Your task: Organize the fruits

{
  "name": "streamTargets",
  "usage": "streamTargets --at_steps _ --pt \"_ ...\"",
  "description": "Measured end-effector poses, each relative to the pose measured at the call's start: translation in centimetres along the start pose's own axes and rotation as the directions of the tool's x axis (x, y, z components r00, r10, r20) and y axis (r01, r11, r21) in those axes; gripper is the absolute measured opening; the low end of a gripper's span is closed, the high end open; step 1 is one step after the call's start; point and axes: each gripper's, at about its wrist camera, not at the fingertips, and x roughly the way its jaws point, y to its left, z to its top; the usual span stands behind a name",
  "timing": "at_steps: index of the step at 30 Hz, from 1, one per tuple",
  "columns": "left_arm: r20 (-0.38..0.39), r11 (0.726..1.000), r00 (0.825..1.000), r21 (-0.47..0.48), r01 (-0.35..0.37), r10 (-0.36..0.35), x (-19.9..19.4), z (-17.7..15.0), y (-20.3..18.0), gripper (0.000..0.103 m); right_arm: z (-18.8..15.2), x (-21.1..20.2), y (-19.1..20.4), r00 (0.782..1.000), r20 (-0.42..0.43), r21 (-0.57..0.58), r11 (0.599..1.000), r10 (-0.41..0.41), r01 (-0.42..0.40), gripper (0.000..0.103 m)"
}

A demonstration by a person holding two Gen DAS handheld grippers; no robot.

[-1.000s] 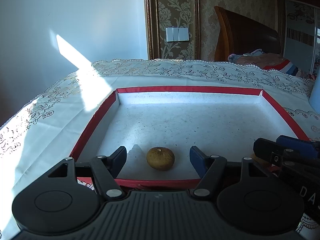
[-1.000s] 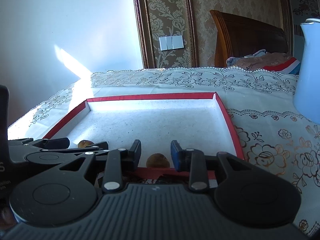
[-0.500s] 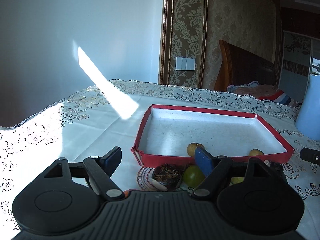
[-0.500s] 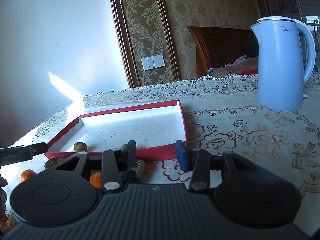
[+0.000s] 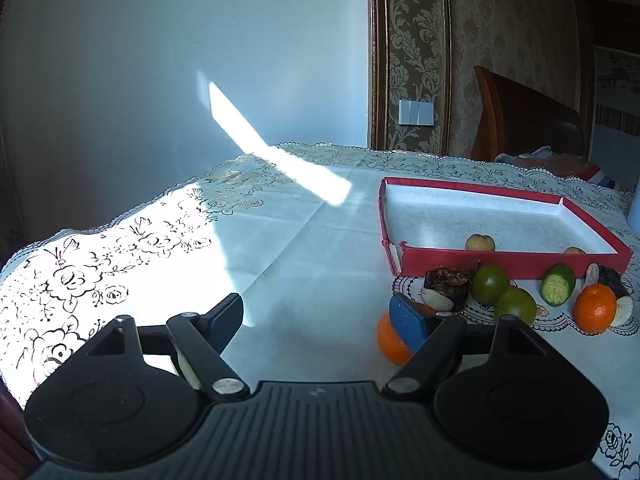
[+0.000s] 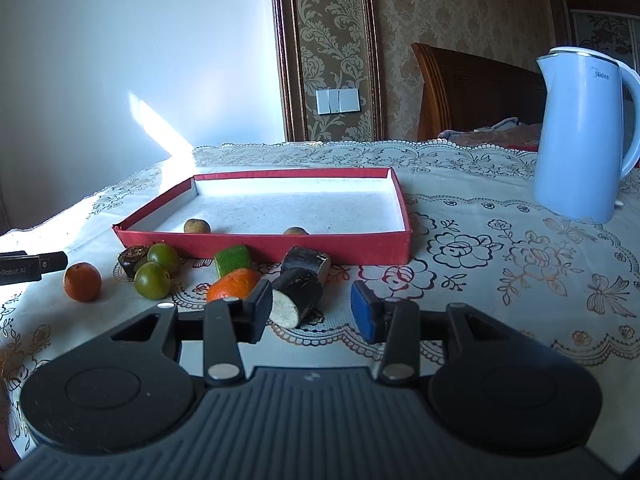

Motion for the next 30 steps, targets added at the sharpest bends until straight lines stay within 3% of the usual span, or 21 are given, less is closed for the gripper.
streamTargets --at_steps 2,9,16,24,30 --pt "0.005 1.000 1.000 0.006 0.002 -0.002 -0.1 -0.2 -0.1 0.080 0.0 0.1 -0.1 1.000 -0.007 0.008 1.000 -0.002 0.002 0.047" --pt "0.014 1.000 1.000 -0.004 0.006 -0.006 -0.4 -0.1 -0.4 0.080 -0.1 0.2 -0.3 1.000 -0.006 0.020 1.000 -0.001 0.001 0.047" --pt "0.040 0.996 0.996 0.039 0.084 -0.086 -1.6 -0.4 -1.1 0.080 -0.1 0.3 -0.1 1.000 -0.017 0.010 1.000 0.006 -0.006 0.047" --pt "-0.036 0.995 0.996 0.041 0.088 -0.086 1.4 -0.6 -3.0 0.082 0.1 0.5 2.7 0.992 -0.017 -0.046 0.991 0.125 -0.125 0.047" --pt "-0.090 0.997 0.994 0.036 0.070 -0.066 2.7 -0.4 -3.5 0.081 1.1 2.0 5.0 0.992 -0.033 -0.141 0.982 0.120 -0.124 0.047"
